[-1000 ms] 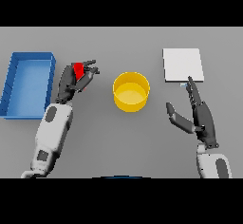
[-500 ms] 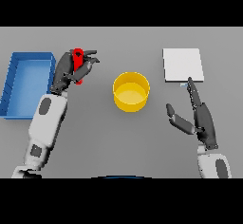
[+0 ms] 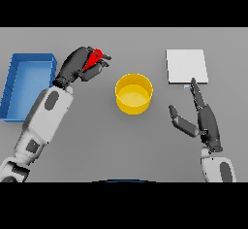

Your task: Pick up the red beaker and tilt it to pour out 1 green nut into yellow bowl. Pick up the yellow bowl and place it on the metallic measuring scale.

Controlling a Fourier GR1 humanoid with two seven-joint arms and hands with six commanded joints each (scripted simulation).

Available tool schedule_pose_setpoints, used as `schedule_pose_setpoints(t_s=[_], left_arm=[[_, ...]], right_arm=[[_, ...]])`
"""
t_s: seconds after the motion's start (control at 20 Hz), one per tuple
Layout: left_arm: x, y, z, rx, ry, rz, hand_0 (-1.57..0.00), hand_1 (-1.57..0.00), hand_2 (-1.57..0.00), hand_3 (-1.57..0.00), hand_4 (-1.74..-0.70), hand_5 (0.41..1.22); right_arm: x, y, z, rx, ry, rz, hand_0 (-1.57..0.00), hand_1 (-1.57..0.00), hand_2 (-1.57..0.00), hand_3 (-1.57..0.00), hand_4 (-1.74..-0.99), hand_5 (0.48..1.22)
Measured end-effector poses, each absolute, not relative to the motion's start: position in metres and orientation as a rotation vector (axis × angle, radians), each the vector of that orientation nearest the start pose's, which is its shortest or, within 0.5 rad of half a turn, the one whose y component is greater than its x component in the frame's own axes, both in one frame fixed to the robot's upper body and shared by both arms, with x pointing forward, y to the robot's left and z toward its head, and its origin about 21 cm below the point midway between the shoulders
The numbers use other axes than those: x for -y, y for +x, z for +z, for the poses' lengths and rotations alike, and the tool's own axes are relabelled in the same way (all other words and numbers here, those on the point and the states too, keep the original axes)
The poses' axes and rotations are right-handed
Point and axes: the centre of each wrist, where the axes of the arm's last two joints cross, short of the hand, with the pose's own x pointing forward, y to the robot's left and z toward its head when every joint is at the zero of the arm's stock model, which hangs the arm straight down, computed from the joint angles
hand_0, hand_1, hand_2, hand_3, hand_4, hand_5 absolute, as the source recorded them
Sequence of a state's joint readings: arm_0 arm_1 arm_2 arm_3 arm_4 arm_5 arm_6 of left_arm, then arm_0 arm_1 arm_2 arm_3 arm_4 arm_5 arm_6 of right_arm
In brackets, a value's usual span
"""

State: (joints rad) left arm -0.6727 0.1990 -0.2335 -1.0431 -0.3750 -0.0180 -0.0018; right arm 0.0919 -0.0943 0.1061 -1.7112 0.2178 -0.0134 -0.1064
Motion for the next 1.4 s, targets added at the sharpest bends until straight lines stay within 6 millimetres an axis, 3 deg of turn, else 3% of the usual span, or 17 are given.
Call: schedule_pose_setpoints(t_s=[0.15, 0.4, 0.45, 0.6, 0.8, 1.05, 1.4], left_arm=[[-0.146, 0.395, 0.089, 1.604, 0.402, -1.069, -1.57, -1.57, -1.57, -1.57, -1.74, 1.147], [-0.121, 0.401, 0.101, 1.477, 0.66, -1.448, -1.57, -1.57, -1.57, -1.57, -1.74, 1.197], [-0.116, 0.402, 0.103, 1.438, 0.692, -1.513, -1.57, -1.57, -1.57, -1.57, -1.69, 1.202], [-0.103, 0.404, 0.109, 1.35, 0.781, -1.723, -1.57, -1.57, -1.57, -1.38, -1.71, 1.211], [-0.086, 0.407, 0.116, 1.266, 0.864, -1.956, -1.57, -1.57, -1.57, -1.29, -1.72, 1.217], [-0.066, 0.409, 0.119, 1.205, 0.928, -2.202, -1.57, -1.57, -1.57, -1.48, -1.73, 1.22], [-0.049, 0.409, 0.13, 1.075, 1.117, -2.518, -1.57, -1.57, -1.57, -1.55, -1.74, 1.221]], right_arm=[[0.228, 0.226, 0.017, 1.719, -0.165, 0.299, 0.0, 0.0, 0.0, 0.0, -1.182, 0.668], [0.228, 0.225, 0.018, 1.711, -0.157, 0.279, 0.0, 0.0, 0.0, 0.0, -1.187, 0.676], [0.23, 0.223, 0.015, 1.71, -0.157, 0.28, 0.0, 0.0, 0.0, 0.0, -1.191, 0.675], [0.23, 0.22, 0.016, 1.708, -0.14, 0.263, 0.0, 0.0, 0.0, 0.0, -1.195, 0.671], [0.226, 0.222, 0.013, 1.681, -0.107, 0.227, 0.0, 0.0, 0.0, 0.0, -1.206, 0.639], [0.227, 0.22, 0.009, 1.702, -0.137, 0.229, 0.0, 0.0, 0.0, 0.0, -1.214, 0.6], [0.222, 0.223, 0.01, 1.723, -0.161, 0.228, 0.0, 0.0, 0.0, 0.0, -1.152, 0.567]])
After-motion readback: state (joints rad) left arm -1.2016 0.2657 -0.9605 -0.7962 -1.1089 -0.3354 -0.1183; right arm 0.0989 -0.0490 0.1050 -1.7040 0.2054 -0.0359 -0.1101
